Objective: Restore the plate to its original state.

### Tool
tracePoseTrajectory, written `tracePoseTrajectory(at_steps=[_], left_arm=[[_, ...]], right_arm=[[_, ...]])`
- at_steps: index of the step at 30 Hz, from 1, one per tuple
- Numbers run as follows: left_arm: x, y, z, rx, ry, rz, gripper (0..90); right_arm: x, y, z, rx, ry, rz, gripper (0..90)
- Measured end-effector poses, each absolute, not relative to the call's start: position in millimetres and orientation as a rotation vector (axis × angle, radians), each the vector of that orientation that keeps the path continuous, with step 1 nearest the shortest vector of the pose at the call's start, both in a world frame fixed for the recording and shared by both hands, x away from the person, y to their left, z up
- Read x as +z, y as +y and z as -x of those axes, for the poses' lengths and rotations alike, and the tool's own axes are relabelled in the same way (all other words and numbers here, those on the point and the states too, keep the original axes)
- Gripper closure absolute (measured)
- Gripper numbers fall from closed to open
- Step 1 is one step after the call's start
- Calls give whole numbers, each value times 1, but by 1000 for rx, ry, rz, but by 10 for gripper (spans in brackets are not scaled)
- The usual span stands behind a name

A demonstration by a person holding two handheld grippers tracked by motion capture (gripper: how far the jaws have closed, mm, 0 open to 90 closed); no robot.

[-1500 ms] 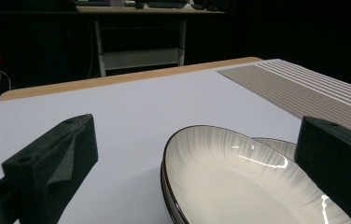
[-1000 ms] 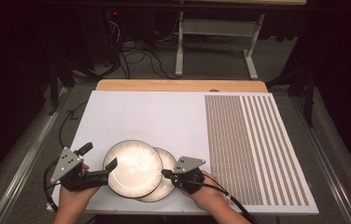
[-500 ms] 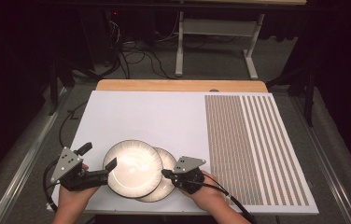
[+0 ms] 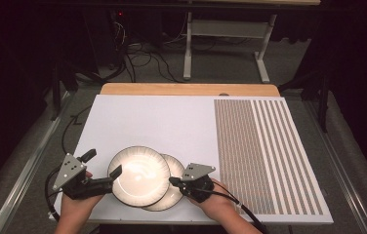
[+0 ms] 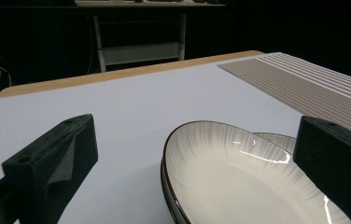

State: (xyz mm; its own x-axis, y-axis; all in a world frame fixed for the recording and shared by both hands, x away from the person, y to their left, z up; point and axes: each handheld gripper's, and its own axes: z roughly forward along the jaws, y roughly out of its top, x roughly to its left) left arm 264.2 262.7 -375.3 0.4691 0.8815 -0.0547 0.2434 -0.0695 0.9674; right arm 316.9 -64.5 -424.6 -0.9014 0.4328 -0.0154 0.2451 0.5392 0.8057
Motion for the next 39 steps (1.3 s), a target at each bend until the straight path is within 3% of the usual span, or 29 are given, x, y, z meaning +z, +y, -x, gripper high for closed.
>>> tracePoseTrajectory(at_steps=[39], left_arm=[[-376, 261, -265, 698, 998, -1595, 6]], right_arm=[[-422, -75, -320, 1275, 2554, -597, 900]])
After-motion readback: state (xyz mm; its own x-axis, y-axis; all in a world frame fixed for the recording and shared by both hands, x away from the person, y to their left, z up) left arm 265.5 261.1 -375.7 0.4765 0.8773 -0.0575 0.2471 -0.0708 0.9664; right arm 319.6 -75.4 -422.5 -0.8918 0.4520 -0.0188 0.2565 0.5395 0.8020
